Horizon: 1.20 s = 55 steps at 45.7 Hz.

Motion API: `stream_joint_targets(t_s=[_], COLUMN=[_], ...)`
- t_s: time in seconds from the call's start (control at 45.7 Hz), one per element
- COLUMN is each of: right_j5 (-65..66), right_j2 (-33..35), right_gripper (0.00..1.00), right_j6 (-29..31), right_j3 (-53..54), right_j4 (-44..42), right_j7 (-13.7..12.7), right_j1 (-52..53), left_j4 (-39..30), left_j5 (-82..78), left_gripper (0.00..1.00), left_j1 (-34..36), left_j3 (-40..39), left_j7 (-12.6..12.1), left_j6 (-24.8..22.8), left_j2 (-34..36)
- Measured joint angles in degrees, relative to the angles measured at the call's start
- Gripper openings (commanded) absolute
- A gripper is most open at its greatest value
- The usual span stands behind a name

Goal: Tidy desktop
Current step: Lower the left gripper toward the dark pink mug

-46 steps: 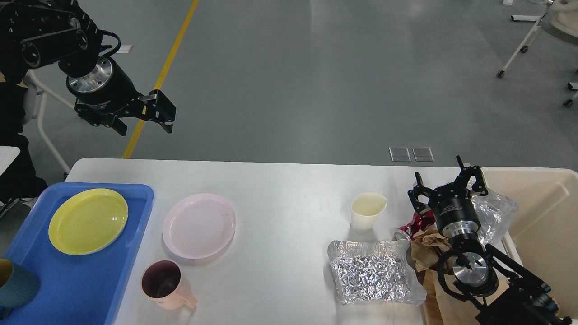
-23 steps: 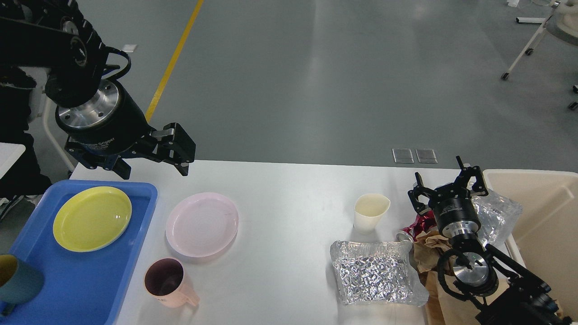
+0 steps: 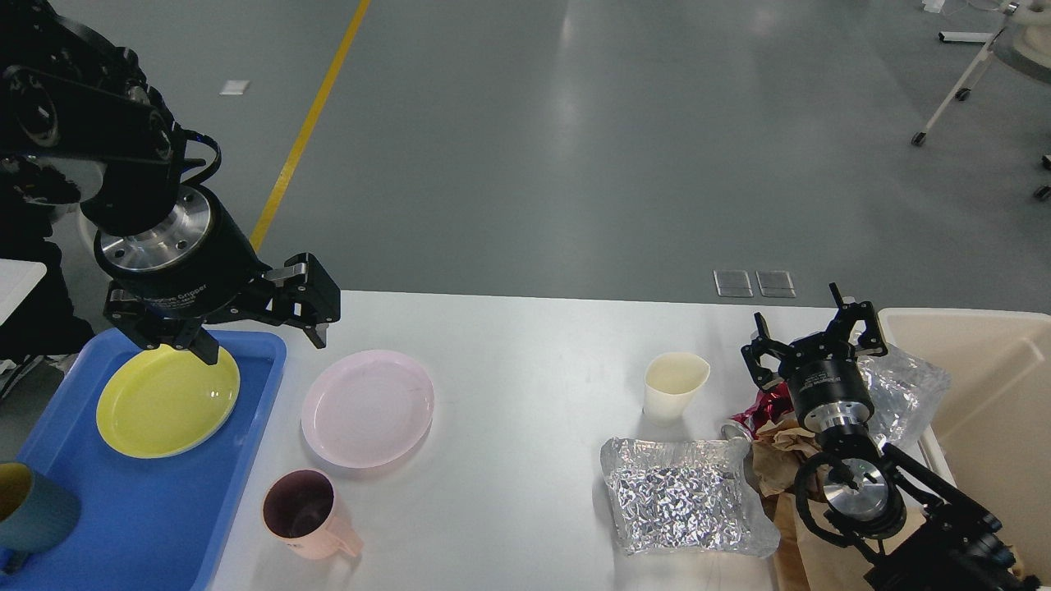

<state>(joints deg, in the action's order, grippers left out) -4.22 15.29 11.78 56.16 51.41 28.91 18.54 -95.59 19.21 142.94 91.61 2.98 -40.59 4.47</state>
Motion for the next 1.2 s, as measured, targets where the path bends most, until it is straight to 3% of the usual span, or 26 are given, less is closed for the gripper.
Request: stream_joint_targets(t_s=[0.175,0.438,0.569,0.876,1.204], right_j5=[0.00,0.00,0.00,0.00,0.00], right_j2=[0.01,0.01,0.01,-0.08,-0.09], right_gripper=[1.00,1.00,1.00,1.00,1.00], right_j6=[0.00,0.00,0.00,0.00,0.00], right_j3=[0.00,0.00,0.00,0.00,0.00], right_j4=[0.00,-0.07,-0.07,-0.08,-0.08], right_j7=[0.00,0.00,0.00,0.00,0.00], right_j1=[0.00,0.01,0.00,0.00,0.01], left_j4=[2.96,4.34,6.66,14.42,19.22], left_j5=[-1.69,-10.21,-11.27,-11.41,-11.48], left_gripper=[0.94,0.94,0.94,0.94,0.88], left_j1=[-11.52,-28.26,-36.44,-48.75,-55.38], left_j3=[-1.41,-4.90,-6.52,-10.88,-15.22], left_j7=[-0.79,-0.90,-0.91,-0.80,-0.86], left_j6=[3.06,17.65,22.64,23.96,25.44], left_j2=[2.41,9.60,11.38,12.56,11.71])
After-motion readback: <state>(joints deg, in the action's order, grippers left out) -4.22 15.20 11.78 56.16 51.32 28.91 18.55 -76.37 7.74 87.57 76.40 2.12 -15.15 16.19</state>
